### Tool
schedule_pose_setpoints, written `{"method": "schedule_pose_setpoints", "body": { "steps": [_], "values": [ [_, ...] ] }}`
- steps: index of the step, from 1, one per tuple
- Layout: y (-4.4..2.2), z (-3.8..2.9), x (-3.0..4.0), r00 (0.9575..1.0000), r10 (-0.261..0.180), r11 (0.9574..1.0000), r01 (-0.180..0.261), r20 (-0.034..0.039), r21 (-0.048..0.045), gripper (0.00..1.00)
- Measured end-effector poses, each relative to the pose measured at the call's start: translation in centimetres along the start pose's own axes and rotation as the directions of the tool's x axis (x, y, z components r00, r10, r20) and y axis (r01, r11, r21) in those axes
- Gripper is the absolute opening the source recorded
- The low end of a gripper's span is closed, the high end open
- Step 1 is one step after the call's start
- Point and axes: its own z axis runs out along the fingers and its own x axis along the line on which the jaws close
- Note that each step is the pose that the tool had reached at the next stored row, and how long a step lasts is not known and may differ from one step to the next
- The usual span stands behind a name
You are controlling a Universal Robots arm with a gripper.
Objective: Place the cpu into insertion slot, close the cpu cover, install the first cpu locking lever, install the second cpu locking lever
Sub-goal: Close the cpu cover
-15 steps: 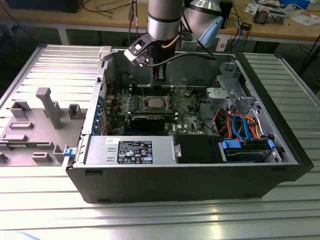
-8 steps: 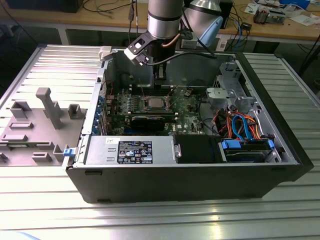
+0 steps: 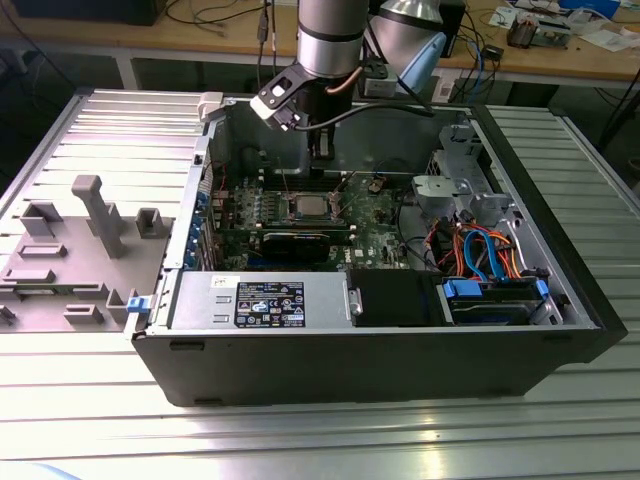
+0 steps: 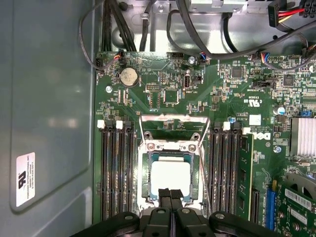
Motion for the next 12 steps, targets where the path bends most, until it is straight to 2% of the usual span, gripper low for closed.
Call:
{"method": "schedule_pose_setpoints", "body": {
  "steps": [12],
  "values": [
    [0.09, -0.11, 0.01, 1.0, 0.0, 1.0, 0.0, 0.0, 0.0, 0.11]
  ]
}}
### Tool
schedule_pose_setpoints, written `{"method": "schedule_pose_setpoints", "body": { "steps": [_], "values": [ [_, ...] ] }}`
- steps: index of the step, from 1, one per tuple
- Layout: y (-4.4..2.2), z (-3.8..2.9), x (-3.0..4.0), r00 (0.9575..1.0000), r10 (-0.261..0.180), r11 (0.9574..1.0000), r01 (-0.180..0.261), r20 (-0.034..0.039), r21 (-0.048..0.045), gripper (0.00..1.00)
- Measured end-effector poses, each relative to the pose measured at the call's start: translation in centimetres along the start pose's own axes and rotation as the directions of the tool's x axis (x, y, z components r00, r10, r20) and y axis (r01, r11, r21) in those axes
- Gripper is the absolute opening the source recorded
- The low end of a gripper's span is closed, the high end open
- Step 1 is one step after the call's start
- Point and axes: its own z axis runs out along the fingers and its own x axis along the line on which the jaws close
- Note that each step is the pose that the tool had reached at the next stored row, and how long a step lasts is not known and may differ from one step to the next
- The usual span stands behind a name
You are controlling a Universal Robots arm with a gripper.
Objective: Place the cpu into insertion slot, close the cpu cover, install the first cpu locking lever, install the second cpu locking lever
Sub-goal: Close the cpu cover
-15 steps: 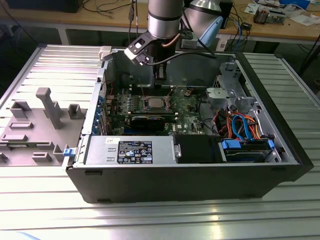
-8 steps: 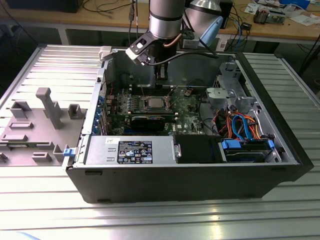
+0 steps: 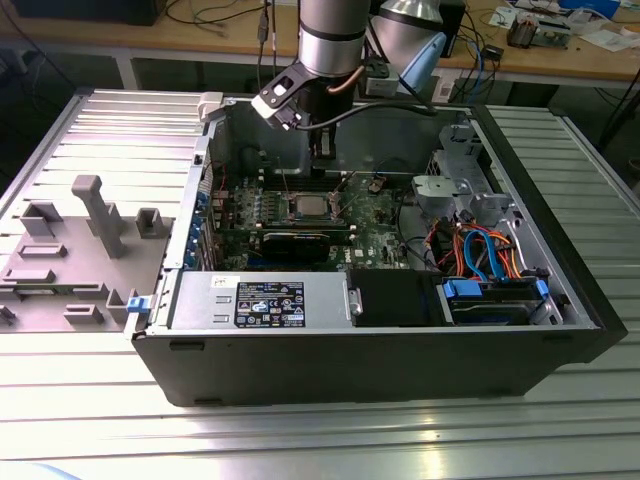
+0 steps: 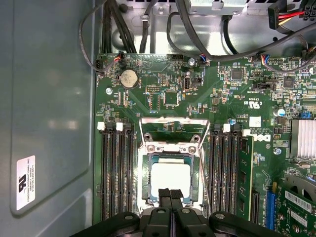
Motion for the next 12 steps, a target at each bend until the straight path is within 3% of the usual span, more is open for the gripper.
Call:
{"method": "schedule_pose_setpoints", "body": {
  "steps": [12],
  "values": [
    [-0.02, -1.17, 0.03, 1.0, 0.0, 1.0, 0.0, 0.0, 0.0, 0.11]
  ]
}}
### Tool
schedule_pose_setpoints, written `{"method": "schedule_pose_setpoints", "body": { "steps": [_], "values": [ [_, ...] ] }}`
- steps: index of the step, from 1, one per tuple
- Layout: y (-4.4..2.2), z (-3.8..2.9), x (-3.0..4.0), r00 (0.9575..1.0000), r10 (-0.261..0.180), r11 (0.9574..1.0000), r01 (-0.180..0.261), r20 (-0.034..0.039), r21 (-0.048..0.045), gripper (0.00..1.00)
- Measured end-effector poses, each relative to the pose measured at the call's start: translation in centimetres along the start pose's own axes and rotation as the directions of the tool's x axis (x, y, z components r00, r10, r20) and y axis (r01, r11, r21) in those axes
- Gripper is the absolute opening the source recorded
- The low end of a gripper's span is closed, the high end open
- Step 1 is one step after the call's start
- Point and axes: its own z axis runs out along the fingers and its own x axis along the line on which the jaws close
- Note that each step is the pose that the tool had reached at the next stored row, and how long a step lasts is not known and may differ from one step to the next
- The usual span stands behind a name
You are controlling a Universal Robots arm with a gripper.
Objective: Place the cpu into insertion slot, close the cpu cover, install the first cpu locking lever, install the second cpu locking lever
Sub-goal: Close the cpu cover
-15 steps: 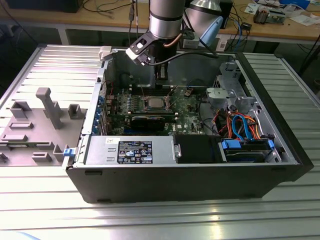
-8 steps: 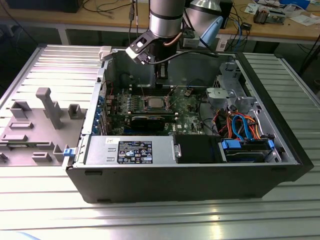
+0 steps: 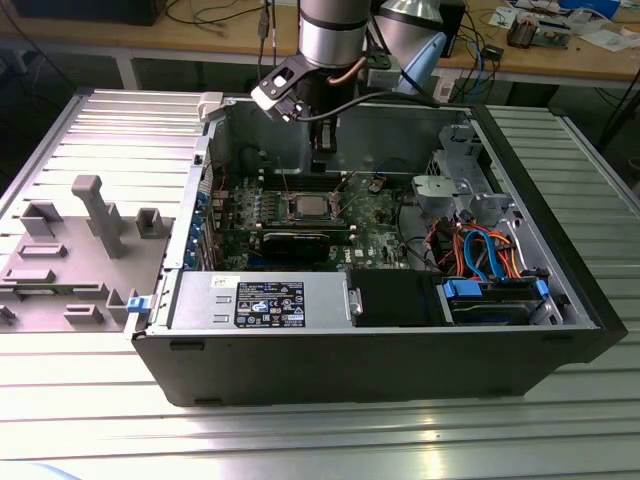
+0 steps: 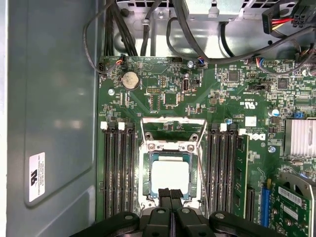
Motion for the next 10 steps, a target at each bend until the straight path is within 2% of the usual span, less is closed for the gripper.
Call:
{"method": "schedule_pose_setpoints", "body": {
  "steps": [6, 10],
  "values": [
    [0.0, -0.43, 0.01, 1.0, 0.0, 1.0, 0.0, 0.0, 0.0, 0.11],
    [0.0, -0.48, 0.02, 1.0, 0.0, 1.0, 0.0, -0.0001, -0.0001, 0.11]
  ]
}}
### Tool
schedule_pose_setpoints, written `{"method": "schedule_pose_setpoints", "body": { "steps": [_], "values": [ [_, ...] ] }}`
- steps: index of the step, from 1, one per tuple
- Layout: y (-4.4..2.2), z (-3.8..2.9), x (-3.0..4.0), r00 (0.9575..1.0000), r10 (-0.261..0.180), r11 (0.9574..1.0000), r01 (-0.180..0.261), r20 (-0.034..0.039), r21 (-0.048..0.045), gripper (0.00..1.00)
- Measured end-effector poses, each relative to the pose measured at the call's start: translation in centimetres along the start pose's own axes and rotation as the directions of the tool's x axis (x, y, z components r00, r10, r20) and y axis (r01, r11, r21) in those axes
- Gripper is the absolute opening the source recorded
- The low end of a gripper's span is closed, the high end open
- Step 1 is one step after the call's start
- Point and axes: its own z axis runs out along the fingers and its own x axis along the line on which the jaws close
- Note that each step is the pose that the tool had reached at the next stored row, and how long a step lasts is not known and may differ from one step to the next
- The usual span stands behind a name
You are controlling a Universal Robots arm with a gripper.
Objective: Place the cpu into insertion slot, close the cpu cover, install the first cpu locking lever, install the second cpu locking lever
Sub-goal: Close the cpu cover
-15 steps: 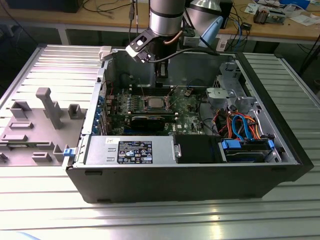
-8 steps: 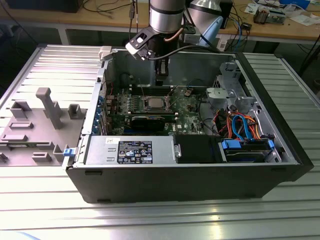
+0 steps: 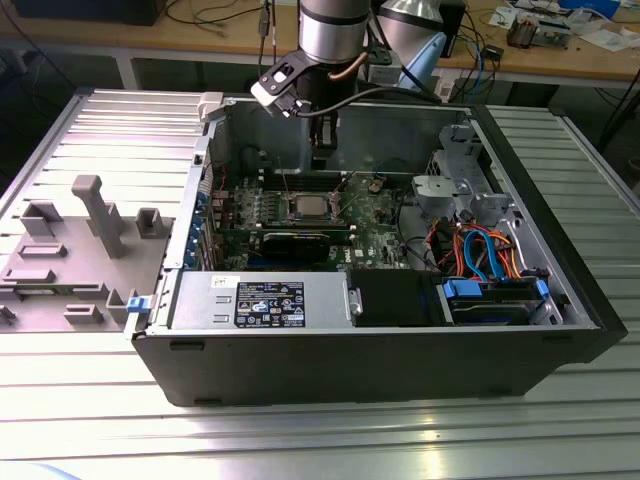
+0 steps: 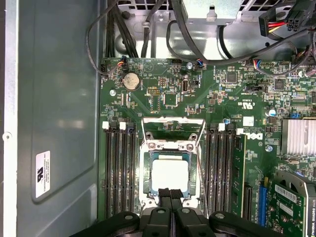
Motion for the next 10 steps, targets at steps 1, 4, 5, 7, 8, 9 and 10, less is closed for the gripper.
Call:
{"method": "schedule_pose_setpoints", "body": {
  "steps": [1, 4, 5, 7, 8, 9, 10],
  "values": [
    [0.0, -0.01, 0.0, 1.0, 0.0, 1.0, 0.0, 0.0, 0.0001, 0.11],
    [0.0, -0.02, 0.0, 1.0, 0.0, 1.0, 0.0, 0.0, 0.0001, 0.11],
    [0.0, -0.02, 0.0, 1.0, 0.0, 1.0, 0.0, 0.0, 0.0001, 0.11],
    [0.01, -0.02, 0.0, 1.0, 0.0, 1.0, 0.0, 0.0001, 0.0001, 0.11],
    [0.03, -0.03, 0.0, 1.0, 0.0, 1.0, 0.0, 0.0001, 0.0001, 0.11],
    [0.06, -0.03, -0.01, 1.0, 0.0, 1.0, 0.0, 0.0002, 0.0001, 0.11],
    [0.12, -0.03, -0.01, 1.0, 0.0, 1.0, 0.0, 0.0002, 0.0002, 0.11]
  ]
}}
